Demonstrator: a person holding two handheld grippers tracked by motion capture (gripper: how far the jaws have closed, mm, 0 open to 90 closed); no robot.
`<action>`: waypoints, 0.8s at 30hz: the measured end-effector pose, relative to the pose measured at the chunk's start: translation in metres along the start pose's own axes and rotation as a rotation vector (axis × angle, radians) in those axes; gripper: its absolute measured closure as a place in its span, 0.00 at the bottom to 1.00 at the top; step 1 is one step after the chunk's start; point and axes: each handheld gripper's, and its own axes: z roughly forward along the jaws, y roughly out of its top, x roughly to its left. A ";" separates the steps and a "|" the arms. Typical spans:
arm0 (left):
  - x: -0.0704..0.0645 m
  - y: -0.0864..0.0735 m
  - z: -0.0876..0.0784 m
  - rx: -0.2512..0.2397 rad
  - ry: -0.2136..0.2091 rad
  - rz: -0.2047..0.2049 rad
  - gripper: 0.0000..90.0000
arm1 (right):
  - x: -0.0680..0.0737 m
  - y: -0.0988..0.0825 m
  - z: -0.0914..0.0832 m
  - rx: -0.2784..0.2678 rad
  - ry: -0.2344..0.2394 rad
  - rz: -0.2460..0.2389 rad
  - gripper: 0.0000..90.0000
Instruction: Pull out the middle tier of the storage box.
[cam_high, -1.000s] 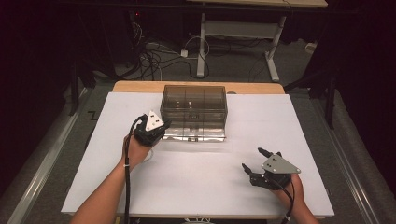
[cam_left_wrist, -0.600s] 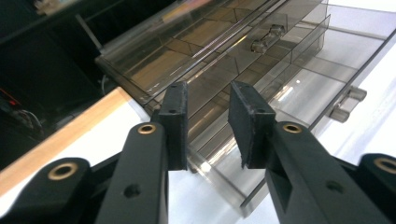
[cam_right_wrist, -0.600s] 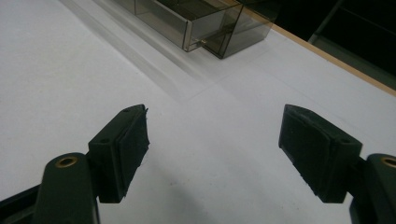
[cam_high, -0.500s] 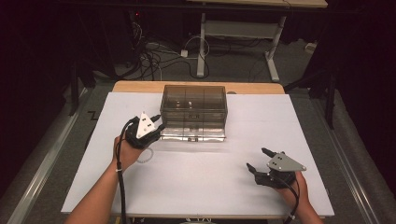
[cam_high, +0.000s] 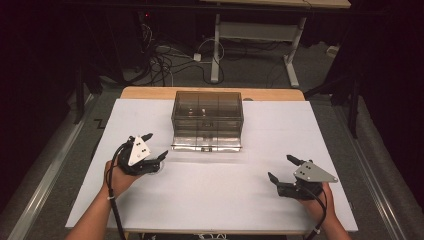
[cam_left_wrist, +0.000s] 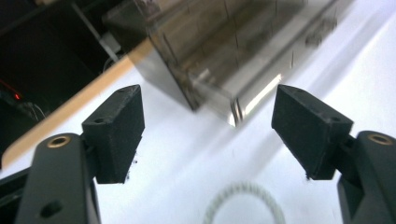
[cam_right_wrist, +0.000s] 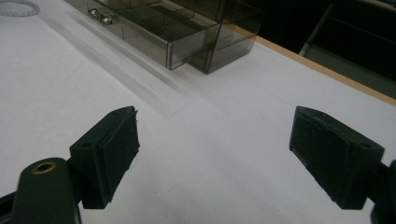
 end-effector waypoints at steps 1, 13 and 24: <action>0.000 -0.004 0.000 0.011 -0.022 -0.008 0.25 | 0.001 0.001 0.000 -0.006 0.001 0.004 0.18; -0.008 -0.033 0.011 0.224 -0.173 -0.044 0.25 | 0.009 0.006 0.014 0.014 0.036 0.024 0.19; 0.002 -0.044 0.016 0.252 -0.301 -0.214 0.65 | 0.008 0.005 0.014 0.019 0.054 -0.012 0.20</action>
